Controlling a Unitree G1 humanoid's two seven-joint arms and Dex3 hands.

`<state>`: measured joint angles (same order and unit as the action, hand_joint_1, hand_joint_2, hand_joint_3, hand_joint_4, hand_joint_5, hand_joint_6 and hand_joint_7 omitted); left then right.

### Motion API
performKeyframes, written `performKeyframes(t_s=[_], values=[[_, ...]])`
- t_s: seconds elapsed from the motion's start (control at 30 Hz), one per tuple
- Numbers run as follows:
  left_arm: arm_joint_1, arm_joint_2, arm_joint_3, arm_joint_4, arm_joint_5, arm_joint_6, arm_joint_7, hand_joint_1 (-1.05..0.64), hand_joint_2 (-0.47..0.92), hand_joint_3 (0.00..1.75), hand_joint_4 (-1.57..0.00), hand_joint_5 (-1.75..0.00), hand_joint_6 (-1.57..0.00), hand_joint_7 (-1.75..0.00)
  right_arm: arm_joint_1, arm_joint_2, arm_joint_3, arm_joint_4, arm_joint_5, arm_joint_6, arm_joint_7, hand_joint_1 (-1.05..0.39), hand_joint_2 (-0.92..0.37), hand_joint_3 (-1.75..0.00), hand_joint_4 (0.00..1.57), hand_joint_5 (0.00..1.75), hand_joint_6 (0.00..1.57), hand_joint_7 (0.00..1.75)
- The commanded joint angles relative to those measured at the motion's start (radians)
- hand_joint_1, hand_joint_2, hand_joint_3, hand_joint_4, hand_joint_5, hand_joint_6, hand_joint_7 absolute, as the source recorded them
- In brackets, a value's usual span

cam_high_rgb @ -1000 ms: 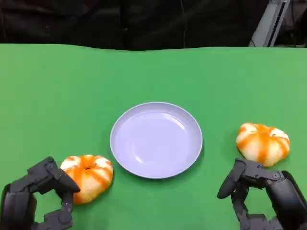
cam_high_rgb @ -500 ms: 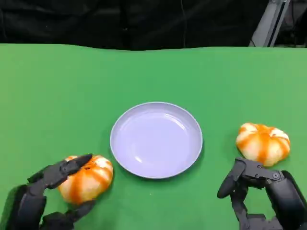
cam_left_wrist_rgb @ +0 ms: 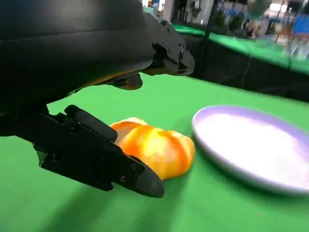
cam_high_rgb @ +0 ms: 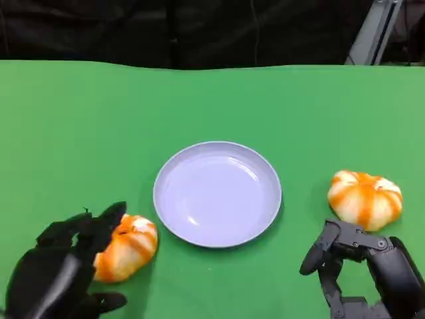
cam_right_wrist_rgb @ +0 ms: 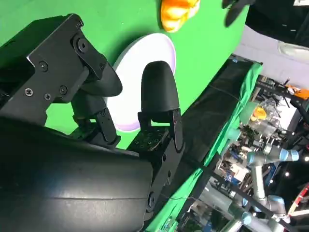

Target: Grasp the bread from the table and place it into the plate.

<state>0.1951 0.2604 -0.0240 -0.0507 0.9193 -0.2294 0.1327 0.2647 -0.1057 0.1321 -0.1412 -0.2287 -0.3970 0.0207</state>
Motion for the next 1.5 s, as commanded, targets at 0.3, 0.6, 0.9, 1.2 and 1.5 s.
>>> performKeyframes(t_s=[0.3,0.6,0.9,1.2,1.5], values=[[-0.176,0.065,-0.183,0.123,0.106,0.219,-0.061,-0.42,0.89,0.01,-0.39,-0.26,-0.36,-0.03,0.001,-0.006,-0.001,0.001,-0.001,-0.011,-0.006,0.1,-0.33,-1.42,0.84,1.67,0.79,1.34],[-0.284,0.092,-0.271,0.298,0.073,0.291,-0.103,-0.3,0.92,0.07,-0.69,-0.59,-0.71,-0.04,0.005,-0.001,0.0,-0.005,0.003,-0.004,-0.006,0.1,-0.32,-1.43,0.84,1.64,0.8,1.33],[-0.307,0.124,-0.277,0.414,-0.042,0.147,0.06,-0.19,0.92,0.23,-0.66,-1.55,-1.09,-0.31,0.001,-0.003,-0.001,-0.003,-0.001,-0.003,-0.006,0.1,-0.31,-1.45,0.84,1.64,0.8,1.34],[-0.273,0.144,-0.248,0.395,-0.069,0.006,0.385,-0.15,0.92,0.07,-0.77,-1.75,-0.74,-1.38,-0.002,-0.001,-0.002,0.006,0.0,-0.011,-0.011,0.1,-0.32,-1.44,0.84,1.64,0.79,1.33],[-0.273,0.151,-0.244,0.406,-0.065,-0.133,0.621,-0.16,0.82,0.3,-0.86,-1.75,-0.81,-1.42,0.002,0.0,-0.002,0.003,0.002,-0.01,-0.01,0.1,-0.32,-1.43,0.83,1.63,0.8,1.33]])
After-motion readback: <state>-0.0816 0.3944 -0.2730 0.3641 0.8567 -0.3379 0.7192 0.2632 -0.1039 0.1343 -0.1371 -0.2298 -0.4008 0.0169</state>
